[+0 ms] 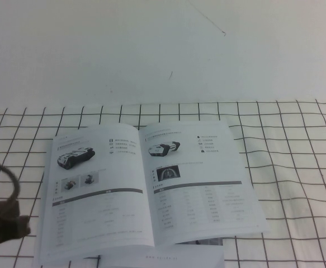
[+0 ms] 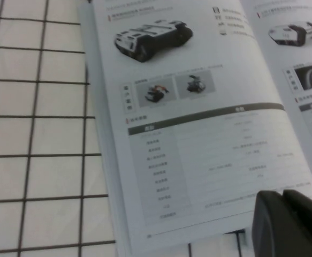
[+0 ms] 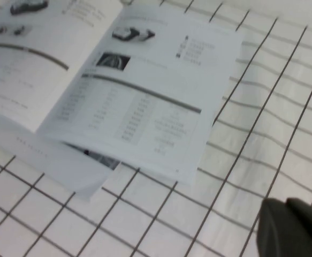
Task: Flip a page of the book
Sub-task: Open the closed book
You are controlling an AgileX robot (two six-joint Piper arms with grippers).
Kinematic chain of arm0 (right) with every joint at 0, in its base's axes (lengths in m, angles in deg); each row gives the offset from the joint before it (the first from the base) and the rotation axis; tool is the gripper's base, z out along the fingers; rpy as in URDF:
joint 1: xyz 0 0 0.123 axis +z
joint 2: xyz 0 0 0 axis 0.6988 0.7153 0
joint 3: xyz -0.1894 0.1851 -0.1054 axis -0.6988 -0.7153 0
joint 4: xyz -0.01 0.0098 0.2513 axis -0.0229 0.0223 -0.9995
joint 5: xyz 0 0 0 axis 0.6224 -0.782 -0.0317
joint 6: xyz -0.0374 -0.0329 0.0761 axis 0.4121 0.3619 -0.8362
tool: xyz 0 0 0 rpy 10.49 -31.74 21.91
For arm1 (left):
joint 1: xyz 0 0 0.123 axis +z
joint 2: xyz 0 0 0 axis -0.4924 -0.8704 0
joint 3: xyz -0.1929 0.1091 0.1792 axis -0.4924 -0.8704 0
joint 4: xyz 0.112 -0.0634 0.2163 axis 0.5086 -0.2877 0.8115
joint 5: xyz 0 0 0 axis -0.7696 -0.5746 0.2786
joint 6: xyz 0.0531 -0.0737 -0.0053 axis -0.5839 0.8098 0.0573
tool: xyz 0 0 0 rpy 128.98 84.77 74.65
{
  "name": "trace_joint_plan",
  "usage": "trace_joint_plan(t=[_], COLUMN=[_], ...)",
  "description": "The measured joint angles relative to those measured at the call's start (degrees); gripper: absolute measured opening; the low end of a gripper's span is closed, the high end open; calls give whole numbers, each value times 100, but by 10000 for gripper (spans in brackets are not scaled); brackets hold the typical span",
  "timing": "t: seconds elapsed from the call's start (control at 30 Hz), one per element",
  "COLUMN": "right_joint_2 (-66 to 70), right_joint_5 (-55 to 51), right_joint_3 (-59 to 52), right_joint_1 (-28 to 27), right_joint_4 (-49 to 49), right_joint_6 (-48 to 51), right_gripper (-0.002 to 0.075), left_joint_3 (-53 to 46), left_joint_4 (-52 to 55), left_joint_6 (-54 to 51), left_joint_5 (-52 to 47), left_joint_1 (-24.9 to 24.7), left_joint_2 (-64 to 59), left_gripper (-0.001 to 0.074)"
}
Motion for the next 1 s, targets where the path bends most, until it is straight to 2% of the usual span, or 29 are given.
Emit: trace_joint_plan(t=[0.3,0.43,0.57,0.67,0.77,1.0], right_joint_2=[1758,2344,2931,3256,3565,4583], right_joint_5=[-390,-652,-1170,-1266,-1293,-1744], right_joint_3=[731,1259,1828,2215,2589,3598], right_joint_1=[0,0,97,317,643,1694], right_joint_4=[-23,-213,-408,-395,-163,1508], right_joint_6=[689,775,779,749,630,2], right_gripper=[-2,-1,-1,-1,-1,-1], left_joint_3=[1552,2074,2339,2421,2542,3020], left_joint_4=[-1790,-2118,-1983,-1774,-1687,-1634], left_joint_6=[-2002,-2205,-2214,-2144,-2129,-2007], left_joint_5=[-682,-728,-487,-150,103,316], left_joint_1=[-14,-183,-635,-881,-925,-925], left_joint_2=[-2562,-3505,-4197,-4622,-5031,-5962], left_gripper=[-3,-3,-3,-3,-3,-3])
